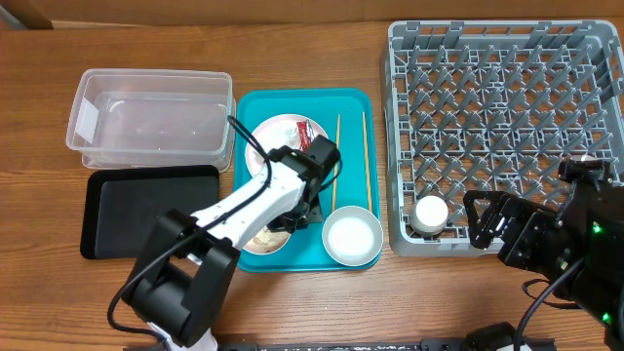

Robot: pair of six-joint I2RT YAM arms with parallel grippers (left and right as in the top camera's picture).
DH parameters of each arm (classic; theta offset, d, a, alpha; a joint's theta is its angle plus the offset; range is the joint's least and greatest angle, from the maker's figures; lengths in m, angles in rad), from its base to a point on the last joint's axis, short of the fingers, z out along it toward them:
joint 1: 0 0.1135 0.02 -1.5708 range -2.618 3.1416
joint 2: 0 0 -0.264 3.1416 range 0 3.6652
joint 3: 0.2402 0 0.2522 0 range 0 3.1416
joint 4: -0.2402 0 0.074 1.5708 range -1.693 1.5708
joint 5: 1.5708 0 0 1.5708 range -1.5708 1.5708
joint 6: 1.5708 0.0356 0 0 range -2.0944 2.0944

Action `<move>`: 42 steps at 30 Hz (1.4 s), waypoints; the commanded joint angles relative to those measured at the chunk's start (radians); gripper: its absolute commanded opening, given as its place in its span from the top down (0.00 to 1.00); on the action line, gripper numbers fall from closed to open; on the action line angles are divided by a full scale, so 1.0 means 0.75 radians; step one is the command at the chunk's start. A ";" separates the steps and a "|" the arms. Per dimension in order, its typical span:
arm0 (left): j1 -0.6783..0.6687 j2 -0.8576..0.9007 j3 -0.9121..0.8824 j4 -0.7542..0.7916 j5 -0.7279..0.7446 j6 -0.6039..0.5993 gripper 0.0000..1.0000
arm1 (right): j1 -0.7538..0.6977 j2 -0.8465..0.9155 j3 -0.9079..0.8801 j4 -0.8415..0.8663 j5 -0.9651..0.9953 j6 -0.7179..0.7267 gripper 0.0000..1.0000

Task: Sort waste into correct bins and load items into the dishwasher
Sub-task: 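Grasp the pink rice bowl with the left gripper, carry to black tray, then tip the pink bowl over the black tray to pour out the rice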

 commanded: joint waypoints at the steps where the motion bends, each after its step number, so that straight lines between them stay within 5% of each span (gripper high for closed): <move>1: 0.081 -0.208 0.019 -0.025 0.112 0.080 0.96 | -0.003 -0.001 -0.007 0.005 -0.002 -0.001 0.00; 6: 0.361 -0.531 0.018 -0.031 0.495 0.395 0.96 | -0.003 -0.001 -0.007 0.005 0.008 0.000 0.00; 11: 0.757 -0.616 0.018 -0.089 0.976 0.687 0.96 | -0.003 -0.001 -0.007 0.006 0.013 0.000 0.00; 17: 1.264 -0.434 0.015 -0.276 1.425 1.195 0.96 | -0.003 -0.001 -0.007 0.005 0.013 0.000 0.00; 24: 1.541 -0.112 0.015 -0.400 1.832 1.577 0.96 | -0.003 -0.001 -0.007 0.010 0.013 0.001 0.00; 37: 1.840 0.074 0.016 -0.669 2.025 1.972 0.96 | -0.003 -0.001 -0.007 0.012 0.013 0.001 0.00; 40: 1.860 0.080 0.016 -0.680 2.068 1.906 0.96 | -0.003 -0.001 -0.007 0.014 0.012 0.001 0.00; 42: 1.854 0.071 0.016 -0.870 2.123 2.138 0.96 | -0.003 -0.001 -0.007 0.012 0.012 0.001 0.00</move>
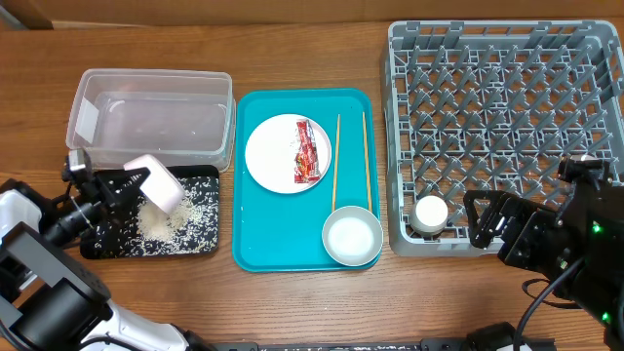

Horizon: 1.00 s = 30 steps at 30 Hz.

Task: Sort waste into correct bins and load items into the dishwasher
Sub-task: 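Tip the pink bowl over the black tray to pour out the rice, then set the empty pink bowl back on the teal tray with left gripper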

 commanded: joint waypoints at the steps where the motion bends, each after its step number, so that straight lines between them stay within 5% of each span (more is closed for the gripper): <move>1: -0.003 -0.004 0.008 -0.185 0.165 0.461 0.96 | -0.003 -0.001 -0.005 0.005 0.011 0.001 0.00; 2: -0.002 -0.003 0.008 -0.158 0.149 0.506 0.96 | -0.003 -0.001 -0.005 0.004 0.011 0.001 0.00; 4: -0.007 0.013 0.008 -0.174 0.119 0.304 0.96 | -0.003 -0.001 -0.005 0.004 0.010 0.002 0.00; 7: -0.020 -0.008 0.014 -0.179 0.087 0.441 0.96 | -0.003 -0.001 -0.005 -0.005 0.011 0.001 0.00; 10: -0.020 -0.005 0.014 -0.141 0.067 0.225 0.96 | -0.003 -0.001 -0.005 -0.008 0.010 0.001 0.00; 12: -0.032 -0.014 0.016 -0.217 0.075 0.313 0.96 | -0.003 -0.001 -0.005 -0.011 0.010 0.001 0.00; 20: -0.203 -0.258 0.043 -0.208 -0.251 0.203 0.96 | -0.003 -0.001 -0.005 -0.010 0.010 0.001 0.00; 24: -0.400 -0.455 0.043 -0.009 -0.595 -0.264 0.96 | -0.003 -0.001 -0.005 -0.008 0.010 0.001 0.00; 30: -0.928 -0.684 0.035 0.256 -1.297 -1.017 0.96 | -0.003 -0.001 -0.005 -0.005 0.011 0.001 0.00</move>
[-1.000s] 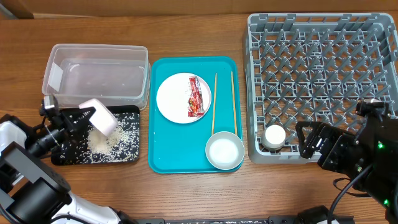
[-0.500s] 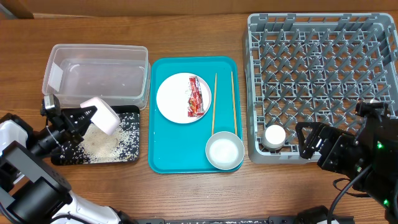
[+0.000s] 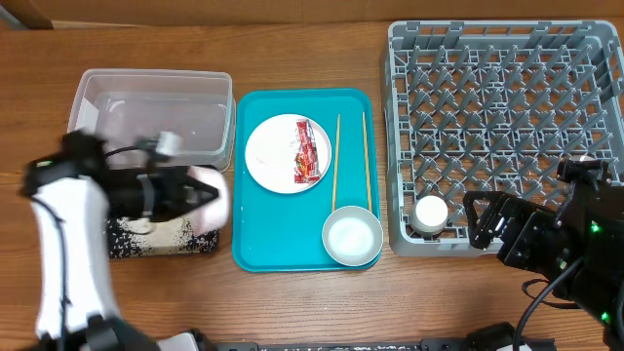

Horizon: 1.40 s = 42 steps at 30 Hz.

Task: Sort waste into correct bins and load items into the dishwasher
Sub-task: 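Set the empty pink bowl back on the teal tray with left gripper, then pick the white tissue off the plate and drop it in the clear bin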

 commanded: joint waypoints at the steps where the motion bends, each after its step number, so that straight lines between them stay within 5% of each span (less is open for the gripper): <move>1: -0.336 -0.099 0.015 0.087 -0.657 -0.654 0.96 | -0.003 -0.001 -0.001 0.003 0.011 0.002 0.00; 7: -0.849 -0.043 -0.075 0.270 -1.106 -1.108 0.96 | -0.003 -0.001 -0.001 0.003 0.011 0.002 0.00; 13: -1.090 0.119 -0.141 0.513 -1.146 -1.203 0.93 | -0.003 -0.001 -0.001 0.003 0.012 0.001 0.00; 17: -1.136 0.191 -0.141 0.481 -1.139 -1.308 0.79 | -0.003 -0.001 -0.001 0.002 0.012 0.001 0.00; 18: -1.136 0.195 -0.141 0.466 -1.133 -1.313 0.65 | -0.003 -0.001 -0.001 0.002 0.012 0.001 0.00; 20: -1.131 0.194 -0.126 0.428 -1.144 -1.306 0.46 | -0.003 -0.001 -0.001 0.003 0.012 0.001 0.00; 23: -1.097 0.194 0.010 0.409 -1.305 -1.219 0.39 | -0.003 -0.001 -0.001 0.009 0.012 0.001 0.00; 26: -1.062 0.195 0.099 0.537 -1.382 -1.095 0.21 | -0.003 -0.001 -0.001 0.011 0.012 0.001 0.00; 30: -0.988 0.231 0.105 0.804 -1.378 -0.906 0.19 | -0.003 -0.001 -0.001 0.008 0.012 0.001 0.00; 42: -0.896 0.613 0.106 1.113 -1.315 -0.802 0.15 | -0.003 -0.001 -0.001 0.006 0.012 0.001 0.00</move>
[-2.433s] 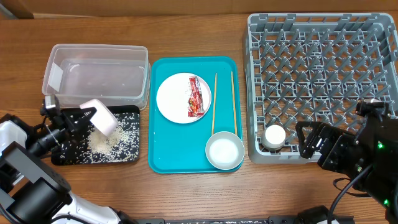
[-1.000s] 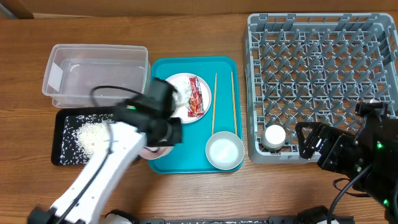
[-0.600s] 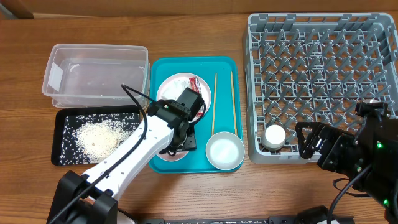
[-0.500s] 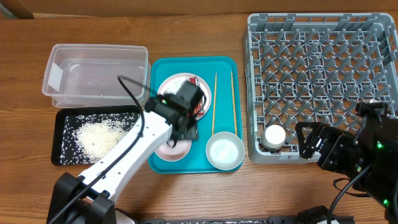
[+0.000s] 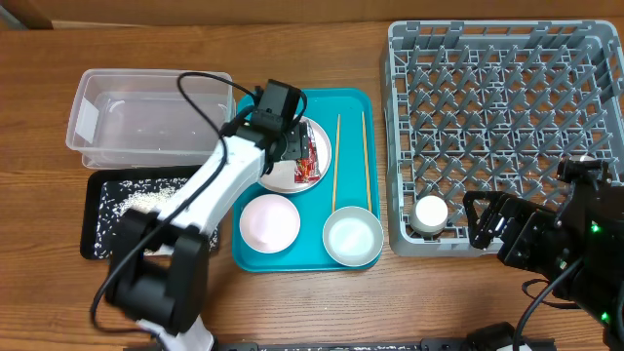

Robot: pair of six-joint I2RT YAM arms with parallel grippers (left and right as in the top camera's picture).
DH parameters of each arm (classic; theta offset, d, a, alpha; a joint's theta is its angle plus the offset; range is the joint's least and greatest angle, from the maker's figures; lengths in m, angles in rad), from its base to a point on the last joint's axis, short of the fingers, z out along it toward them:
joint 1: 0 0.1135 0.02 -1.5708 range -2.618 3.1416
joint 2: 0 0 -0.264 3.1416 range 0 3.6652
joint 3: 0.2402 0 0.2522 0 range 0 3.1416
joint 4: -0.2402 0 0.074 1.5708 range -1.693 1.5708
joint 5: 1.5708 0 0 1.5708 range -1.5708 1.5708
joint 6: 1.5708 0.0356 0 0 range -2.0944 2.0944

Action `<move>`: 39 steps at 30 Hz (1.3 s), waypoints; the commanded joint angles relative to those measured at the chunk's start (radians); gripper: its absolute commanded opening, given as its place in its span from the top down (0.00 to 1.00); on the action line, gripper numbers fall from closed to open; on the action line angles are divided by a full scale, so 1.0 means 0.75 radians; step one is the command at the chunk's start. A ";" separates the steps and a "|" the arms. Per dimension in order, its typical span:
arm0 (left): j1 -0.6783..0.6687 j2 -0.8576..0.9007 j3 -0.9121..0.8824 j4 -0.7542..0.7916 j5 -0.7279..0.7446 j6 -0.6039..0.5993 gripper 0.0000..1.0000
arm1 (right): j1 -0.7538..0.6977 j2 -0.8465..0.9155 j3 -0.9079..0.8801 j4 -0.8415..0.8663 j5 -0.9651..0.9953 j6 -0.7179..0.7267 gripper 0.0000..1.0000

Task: Sort waste into correct bins and load items into the dishwasher
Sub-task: 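Pick the white tissue off the plate and drop it in the clear bin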

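My left gripper [image 5: 289, 148] hangs open over the white plate [image 5: 276, 174] at the back of the teal tray [image 5: 353, 105], right beside the red wrapper [image 5: 310, 156] lying on that plate. An empty pinkish bowl [image 5: 270, 221] stands upright on the tray's front left, with a white bowl [image 5: 351, 236] to its right. Two chopsticks [image 5: 337, 161] lie along the tray's right side. Rice is scattered over the black tray [image 5: 146, 210]. My right gripper [image 5: 480, 220] is open at the grey dish rack's [image 5: 507, 107] front edge, near a white cup [image 5: 429, 212] in the rack.
A clear plastic bin [image 5: 151, 122] stands behind the black tray at the far left. The left arm's cable [image 5: 200, 83] arcs over that bin. The rack fills the table's right side.
The left gripper, then holding the pinkish bowl at the black tray's right edge, has let it go. The bowl now stands on the teal tray and the gripper is over the plate.
First the left gripper was down at the bowl on the teal tray's front left. Then it held the bowl tilted over the black tray, rice spilt beneath. Then bowl and gripper were at that tray's right edge. Now the bowl stands empty on the teal tray. The right arm stayed still.
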 commanded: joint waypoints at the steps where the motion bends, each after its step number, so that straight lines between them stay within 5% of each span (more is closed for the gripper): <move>1: -0.001 0.080 0.005 0.018 -0.006 0.070 0.15 | -0.002 -0.001 -0.001 0.005 0.012 0.002 0.00; 4: -0.001 0.140 0.005 0.013 -0.020 0.077 0.25 | -0.002 -0.001 -0.001 0.004 0.012 0.002 0.00; 8: -0.001 0.158 0.007 -0.029 -0.003 0.076 0.96 | -0.002 -0.001 -0.001 0.002 0.012 0.001 0.00; 18: 0.009 -0.087 0.347 -0.512 -0.064 0.046 0.96 | -0.002 -0.001 -0.001 -0.004 0.011 0.002 0.00; 23: 0.086 -0.180 0.383 -0.534 -0.359 0.024 0.96 | -0.002 -0.001 -0.001 -0.005 0.011 0.002 0.00; 29: 0.310 -0.089 0.375 -0.541 -0.387 -0.021 0.96 | -0.002 -0.001 -0.001 -0.005 0.011 0.002 0.00; 30: 0.345 -0.070 0.375 -0.529 -0.366 -0.029 0.89 | -0.002 -0.001 -0.001 -0.006 0.011 0.002 0.00; 32: 0.390 -0.052 0.377 -0.482 -0.242 0.009 0.51 | -0.002 -0.001 -0.001 -0.007 0.011 0.002 0.00; 35: 0.392 -0.065 0.409 -0.456 0.048 0.122 0.34 | -0.002 -0.001 -0.001 -0.009 0.011 0.002 0.00; 39: 0.278 -0.069 0.451 -0.456 0.237 0.168 0.26 | -0.002 -0.001 -0.001 -0.011 0.012 0.002 0.00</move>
